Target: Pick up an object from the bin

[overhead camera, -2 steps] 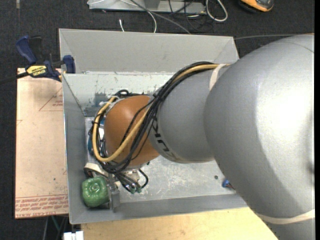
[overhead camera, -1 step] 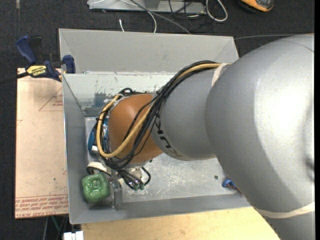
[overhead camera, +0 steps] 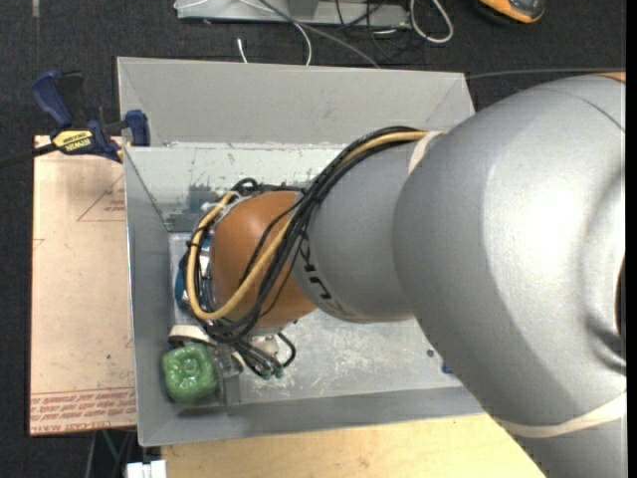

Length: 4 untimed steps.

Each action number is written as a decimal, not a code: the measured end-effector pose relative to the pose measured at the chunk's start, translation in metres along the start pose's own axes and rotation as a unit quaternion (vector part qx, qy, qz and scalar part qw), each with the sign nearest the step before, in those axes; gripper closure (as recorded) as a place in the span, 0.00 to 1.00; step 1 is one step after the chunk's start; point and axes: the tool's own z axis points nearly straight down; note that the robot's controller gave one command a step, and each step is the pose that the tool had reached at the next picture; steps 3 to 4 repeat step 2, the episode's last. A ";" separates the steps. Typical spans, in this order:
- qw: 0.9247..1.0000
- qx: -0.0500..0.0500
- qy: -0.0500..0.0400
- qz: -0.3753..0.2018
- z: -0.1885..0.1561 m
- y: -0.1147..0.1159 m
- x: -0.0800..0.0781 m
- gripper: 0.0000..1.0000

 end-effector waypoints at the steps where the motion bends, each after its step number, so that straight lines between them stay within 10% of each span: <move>1: 1.000 0.000 0.000 0.000 0.000 0.000 0.000 1.00; 4: 1.000 0.002 0.005 0.001 -0.019 -0.002 0.004 1.00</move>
Offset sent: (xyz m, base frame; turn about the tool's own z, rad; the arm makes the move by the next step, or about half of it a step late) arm 0.0000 0.0000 0.1167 0.0000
